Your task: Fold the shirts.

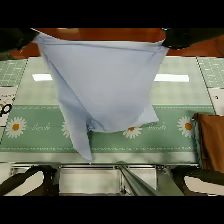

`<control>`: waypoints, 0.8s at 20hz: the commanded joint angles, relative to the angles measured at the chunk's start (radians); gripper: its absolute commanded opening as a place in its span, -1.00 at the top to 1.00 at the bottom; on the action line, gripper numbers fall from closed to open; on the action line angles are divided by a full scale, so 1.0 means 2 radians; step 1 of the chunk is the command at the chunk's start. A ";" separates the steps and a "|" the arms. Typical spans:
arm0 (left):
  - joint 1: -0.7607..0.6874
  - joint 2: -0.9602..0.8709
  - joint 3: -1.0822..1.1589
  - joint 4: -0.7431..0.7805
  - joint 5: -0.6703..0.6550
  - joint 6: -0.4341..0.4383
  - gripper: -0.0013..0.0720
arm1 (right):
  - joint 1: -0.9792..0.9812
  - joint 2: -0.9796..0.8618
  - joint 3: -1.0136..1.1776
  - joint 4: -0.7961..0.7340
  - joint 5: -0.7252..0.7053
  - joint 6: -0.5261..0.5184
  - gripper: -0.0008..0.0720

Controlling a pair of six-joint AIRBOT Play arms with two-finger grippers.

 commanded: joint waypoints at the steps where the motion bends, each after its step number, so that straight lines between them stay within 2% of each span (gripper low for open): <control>1: -0.014 -0.166 0.050 -0.003 0.063 0.010 0.92 | -0.029 -0.108 0.000 0.014 -0.088 0.027 0.91; 4: -0.024 -0.260 0.091 -0.004 0.065 0.010 0.92 | -0.050 -0.164 0.000 0.040 -0.138 0.061 0.90; 5: -0.029 -0.279 0.096 -0.009 0.059 0.010 0.79 | -0.056 -0.177 0.000 0.060 -0.145 0.064 0.72; 6: -0.033 -0.291 0.098 -0.009 0.045 0.010 0.07 | -0.060 -0.188 0.000 0.085 -0.148 0.063 0.10; 7: -0.033 -0.295 0.099 -0.004 0.027 0.010 -0.41 | -0.067 -0.192 0.000 0.102 -0.145 0.054 -0.17; 9: -0.012 -0.290 0.113 0.057 -0.035 -0.001 -0.42 | -0.093 -0.184 0.005 0.101 -0.108 0.052 -0.17; 11: 0.034 -0.277 0.132 0.152 -0.126 -0.072 -0.42 | -0.140 -0.156 0.005 0.086 -0.040 0.052 -0.17; 13: 0.087 -0.251 0.111 0.180 -0.209 -0.079 -0.42 | -0.192 -0.124 0.000 0.044 0.042 0.043 -0.17; 14: 0.111 -0.230 0.076 0.180 -0.227 -0.086 -0.42 | -0.214 -0.106 -0.019 0.022 0.068 0.043 -0.17; 16: 0.147 -0.163 -0.057 0.180 -0.223 -0.086 -0.42 | -0.250 -0.047 -0.127 0.018 0.046 0.043 -0.17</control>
